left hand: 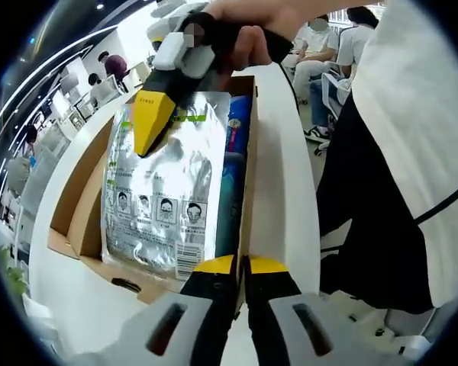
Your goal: Operate the shoe box by opening the lid, removing the specified soft item, and placing it in the target area until the item is outside and the box remains undamaged.
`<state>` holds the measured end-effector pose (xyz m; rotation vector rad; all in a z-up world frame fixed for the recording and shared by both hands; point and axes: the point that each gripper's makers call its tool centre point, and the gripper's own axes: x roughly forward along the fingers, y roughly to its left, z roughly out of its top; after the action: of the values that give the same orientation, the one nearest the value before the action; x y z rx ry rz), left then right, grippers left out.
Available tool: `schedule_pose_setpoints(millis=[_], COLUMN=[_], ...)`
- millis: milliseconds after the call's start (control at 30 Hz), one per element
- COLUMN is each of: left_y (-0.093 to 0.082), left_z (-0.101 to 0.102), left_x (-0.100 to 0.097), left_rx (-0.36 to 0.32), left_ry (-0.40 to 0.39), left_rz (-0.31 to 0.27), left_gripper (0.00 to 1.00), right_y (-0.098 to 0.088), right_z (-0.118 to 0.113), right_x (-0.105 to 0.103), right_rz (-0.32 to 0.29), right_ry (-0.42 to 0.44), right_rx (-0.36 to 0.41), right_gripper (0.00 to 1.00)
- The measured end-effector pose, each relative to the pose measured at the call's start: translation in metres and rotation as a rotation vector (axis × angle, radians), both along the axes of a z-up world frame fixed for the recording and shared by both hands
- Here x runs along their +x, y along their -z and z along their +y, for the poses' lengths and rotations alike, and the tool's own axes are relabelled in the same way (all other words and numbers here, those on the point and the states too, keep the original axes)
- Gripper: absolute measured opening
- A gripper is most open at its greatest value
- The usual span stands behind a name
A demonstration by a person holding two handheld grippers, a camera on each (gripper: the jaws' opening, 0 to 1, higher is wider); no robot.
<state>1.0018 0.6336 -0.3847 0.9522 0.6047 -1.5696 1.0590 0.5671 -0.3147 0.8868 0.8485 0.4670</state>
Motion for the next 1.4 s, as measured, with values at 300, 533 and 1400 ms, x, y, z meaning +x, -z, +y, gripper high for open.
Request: schedule_pose_setpoints(millis=[300,533,1400], left_y=[0.000,-0.001,0.001], left_z=[0.000,-0.001,0.000], left_x=[0.000,0.000,0.000], left_rx=[0.002,-0.002,0.020], left_ry=[0.005,0.003,-0.019], left_rz=[0.004,0.001,0.004], left_gripper=[0.03,0.04,0.04], right_y=[0.007,0.022,-0.029], right_z=[-0.001,-0.008,-0.030], right_x=[0.000,0.003,-0.015], right_rz=[0.002,0.043,-0.014], right_ry=[-0.038,-0.031,0.003], right_rx=[-0.052,-0.068,0.093], right_gripper=[0.00,0.00,0.00])
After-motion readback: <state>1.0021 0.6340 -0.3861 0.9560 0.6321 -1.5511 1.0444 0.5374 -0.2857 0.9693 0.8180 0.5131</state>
